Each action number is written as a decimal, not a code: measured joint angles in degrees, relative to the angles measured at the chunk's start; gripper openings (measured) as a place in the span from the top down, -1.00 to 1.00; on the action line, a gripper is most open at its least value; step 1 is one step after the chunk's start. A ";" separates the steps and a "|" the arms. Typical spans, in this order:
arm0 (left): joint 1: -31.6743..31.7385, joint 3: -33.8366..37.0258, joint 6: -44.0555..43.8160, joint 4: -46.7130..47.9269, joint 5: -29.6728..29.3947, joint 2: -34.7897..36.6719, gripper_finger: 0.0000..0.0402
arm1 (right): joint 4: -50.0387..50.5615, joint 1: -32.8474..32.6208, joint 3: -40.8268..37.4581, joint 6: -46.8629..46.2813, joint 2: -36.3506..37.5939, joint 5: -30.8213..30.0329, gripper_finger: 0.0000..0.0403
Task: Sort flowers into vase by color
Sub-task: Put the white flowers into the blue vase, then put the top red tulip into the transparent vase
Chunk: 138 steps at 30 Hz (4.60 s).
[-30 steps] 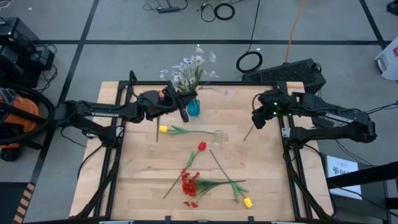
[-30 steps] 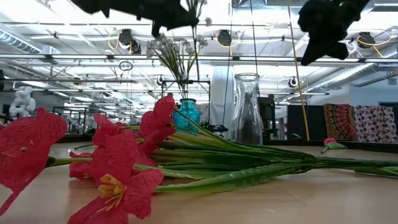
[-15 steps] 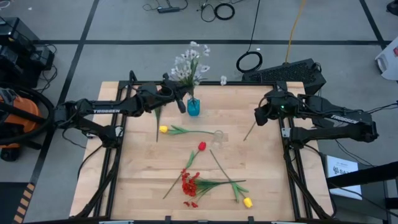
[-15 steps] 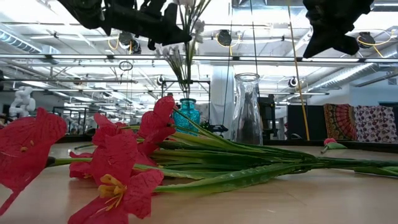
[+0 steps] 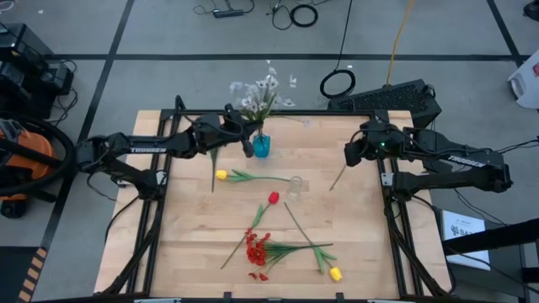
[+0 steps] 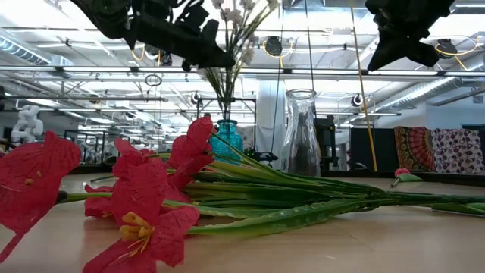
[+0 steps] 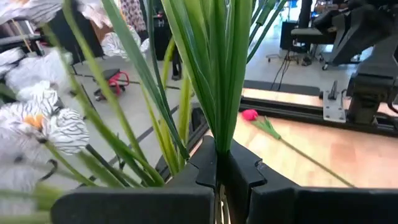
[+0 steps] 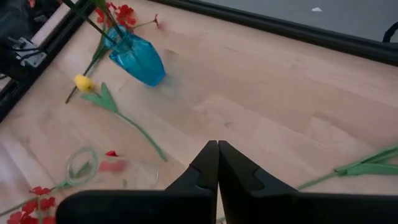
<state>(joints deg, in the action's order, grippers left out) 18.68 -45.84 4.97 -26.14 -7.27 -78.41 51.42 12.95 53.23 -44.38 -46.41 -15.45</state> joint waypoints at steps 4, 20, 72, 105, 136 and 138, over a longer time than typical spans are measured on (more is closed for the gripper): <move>-0.07 0.00 -0.13 -0.74 0.01 -2.46 0.95 | -0.87 0.00 0.00 0.00 -0.19 -0.06 1.00; -0.06 0.00 -5.18 -1.80 -0.19 -10.64 0.95 | -2.45 0.00 0.00 0.46 -3.46 0.06 1.00; -14.14 -0.13 -11.69 14.87 -13.85 0.79 0.12 | -1.81 0.86 -0.01 -3.71 -8.61 -8.66 1.00; -29.01 -0.11 -31.62 38.54 -12.51 6.63 0.98 | 0.72 19.41 -11.60 1.85 -21.33 -0.34 0.50; -22.69 12.66 -29.45 39.37 -4.74 20.40 0.98 | -0.19 21.82 -12.72 -16.68 -21.49 0.52 0.51; -22.54 13.64 -28.67 39.14 -4.74 22.72 0.98 | -0.31 23.60 -12.75 -18.13 -21.73 0.53 0.51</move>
<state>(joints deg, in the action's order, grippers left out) -3.86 -32.20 -23.69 12.99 -12.01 -55.69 51.11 36.55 40.49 -62.51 -68.14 -14.91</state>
